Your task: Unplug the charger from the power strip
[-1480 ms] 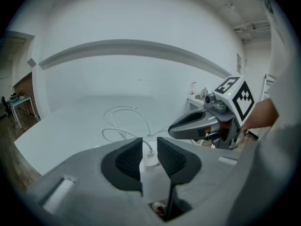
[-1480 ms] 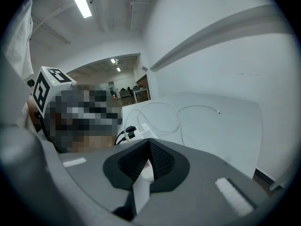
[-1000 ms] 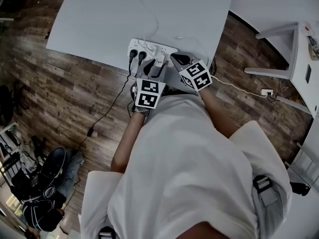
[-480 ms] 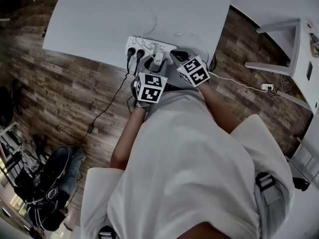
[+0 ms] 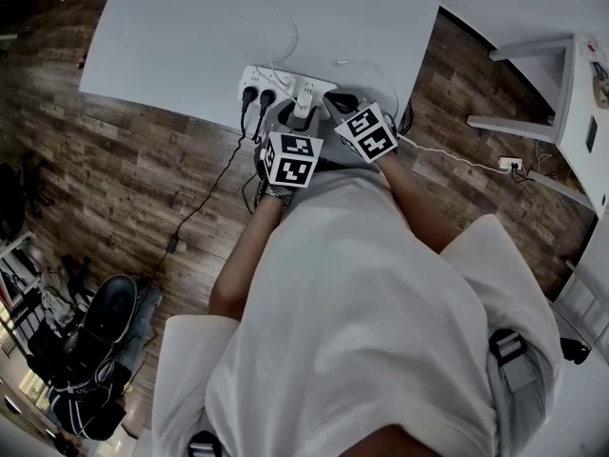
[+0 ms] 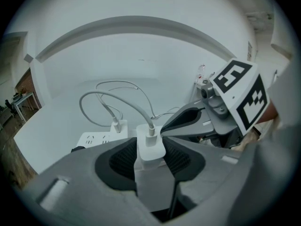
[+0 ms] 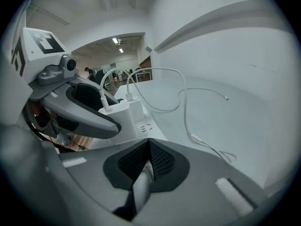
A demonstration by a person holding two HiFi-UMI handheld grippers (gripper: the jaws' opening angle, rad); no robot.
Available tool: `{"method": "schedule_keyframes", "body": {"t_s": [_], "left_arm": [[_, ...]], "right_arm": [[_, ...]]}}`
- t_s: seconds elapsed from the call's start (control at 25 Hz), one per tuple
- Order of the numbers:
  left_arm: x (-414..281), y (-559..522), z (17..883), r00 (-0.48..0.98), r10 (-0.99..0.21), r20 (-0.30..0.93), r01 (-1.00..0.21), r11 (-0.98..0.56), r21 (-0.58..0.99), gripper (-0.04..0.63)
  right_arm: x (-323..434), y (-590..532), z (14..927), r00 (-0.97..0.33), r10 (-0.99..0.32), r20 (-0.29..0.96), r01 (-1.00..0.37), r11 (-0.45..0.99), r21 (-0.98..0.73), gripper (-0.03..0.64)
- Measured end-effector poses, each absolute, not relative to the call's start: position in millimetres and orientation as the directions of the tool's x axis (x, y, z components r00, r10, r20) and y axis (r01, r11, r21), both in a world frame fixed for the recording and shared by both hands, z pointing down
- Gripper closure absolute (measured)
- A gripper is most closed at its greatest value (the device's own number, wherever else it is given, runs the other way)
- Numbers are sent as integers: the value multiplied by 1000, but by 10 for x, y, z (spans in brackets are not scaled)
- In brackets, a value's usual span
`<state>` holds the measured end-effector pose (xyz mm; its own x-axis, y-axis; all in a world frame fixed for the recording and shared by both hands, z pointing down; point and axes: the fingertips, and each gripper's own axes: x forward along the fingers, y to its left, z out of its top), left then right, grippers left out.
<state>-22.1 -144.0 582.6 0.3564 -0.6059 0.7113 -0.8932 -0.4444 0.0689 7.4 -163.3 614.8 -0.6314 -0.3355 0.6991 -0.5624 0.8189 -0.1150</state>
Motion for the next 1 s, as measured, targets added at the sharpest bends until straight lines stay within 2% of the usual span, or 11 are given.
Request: {"method": "schedule_keyframes", "body": {"t_s": [0.24,0.6,1.0], "left_arm": [[-241,-1467,5842,327,-637,698,-907,-419,43,426],[-288,-1468,5824,343,-643,685,-927,-347,139,445],[-263,-1482,5822,309,-647,697,-920,-389,47,445]], "right_arm": [[56,-1637,6142,-638,-335,694,-557,822,-115,615],[49,-1637,6120,-640,-356,681,-562,821,-100,615],[44,-1656,6128,-641,-346,685,-568,814,-120,614]]}}
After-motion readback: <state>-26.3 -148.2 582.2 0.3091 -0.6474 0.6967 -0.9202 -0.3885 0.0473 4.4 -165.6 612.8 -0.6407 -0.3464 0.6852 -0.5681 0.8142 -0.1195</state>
